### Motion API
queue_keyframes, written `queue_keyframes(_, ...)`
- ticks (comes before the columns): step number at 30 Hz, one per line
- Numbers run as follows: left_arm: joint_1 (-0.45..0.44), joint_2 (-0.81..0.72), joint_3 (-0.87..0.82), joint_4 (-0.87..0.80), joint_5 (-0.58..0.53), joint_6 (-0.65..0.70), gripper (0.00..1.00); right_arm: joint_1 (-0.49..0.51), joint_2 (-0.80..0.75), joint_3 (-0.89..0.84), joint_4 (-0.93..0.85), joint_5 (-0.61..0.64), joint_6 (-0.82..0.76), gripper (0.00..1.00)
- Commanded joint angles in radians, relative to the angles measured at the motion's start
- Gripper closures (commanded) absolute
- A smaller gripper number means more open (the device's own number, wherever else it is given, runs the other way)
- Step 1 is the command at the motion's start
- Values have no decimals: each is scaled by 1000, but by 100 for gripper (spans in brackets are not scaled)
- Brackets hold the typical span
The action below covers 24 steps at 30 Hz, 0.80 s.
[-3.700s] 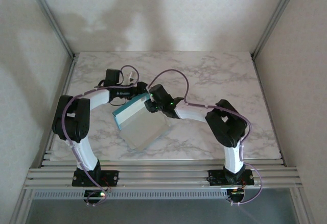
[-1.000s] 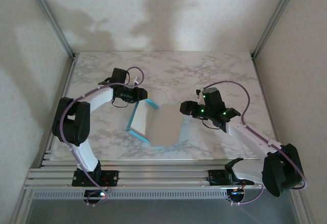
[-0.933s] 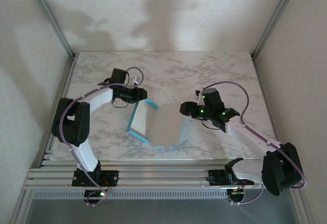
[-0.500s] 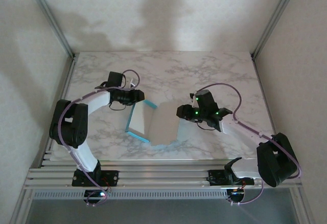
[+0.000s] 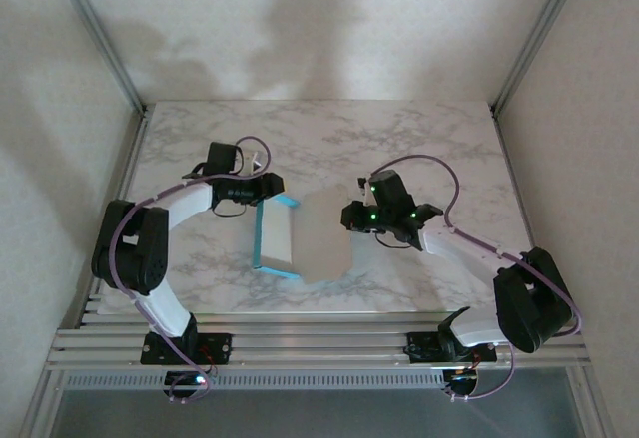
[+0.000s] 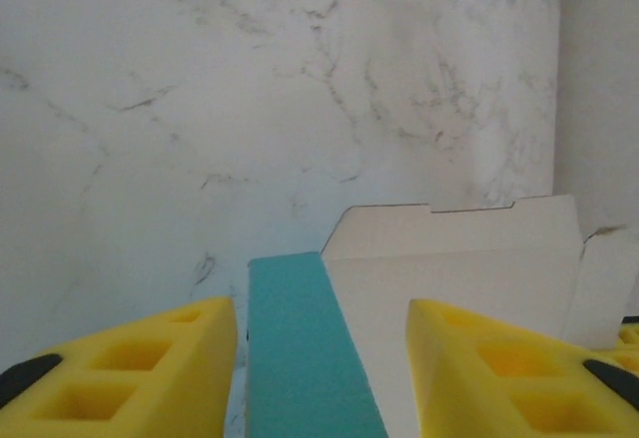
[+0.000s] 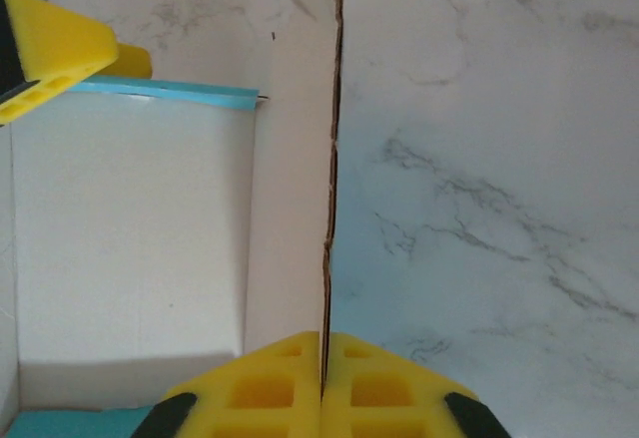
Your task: Fold the paper box
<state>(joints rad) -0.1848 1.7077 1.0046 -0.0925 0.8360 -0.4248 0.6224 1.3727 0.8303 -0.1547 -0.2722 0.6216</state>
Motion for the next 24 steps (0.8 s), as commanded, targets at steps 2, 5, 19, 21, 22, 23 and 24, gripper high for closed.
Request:
queue_keyframes(2,19,-52,43,23,73,79,42,-16,14,90,-115,-7,-122,99)
queue_keyframes(5,31,-44,137,-65,94,211,36,-34,35,165,-213,-79,-215,100)
queue_keyframes(19,-46,23,340,-376,210,784,29,-70,161,513,-689,-183,-600,100)
queue_keyframes(21,-61,35,354,-404,237,841,30,-72,173,542,-719,-197,-627,100)
queue_keyframes(22,-74,38,360,-416,241,870,30,-74,180,557,-734,-203,-640,100)
queue_keyframes(23,-83,38,362,-415,245,886,31,-76,188,569,-747,-206,-649,100)
queue_keyframes(24,-95,38,363,-408,257,896,31,-78,195,582,-757,-208,-656,100)
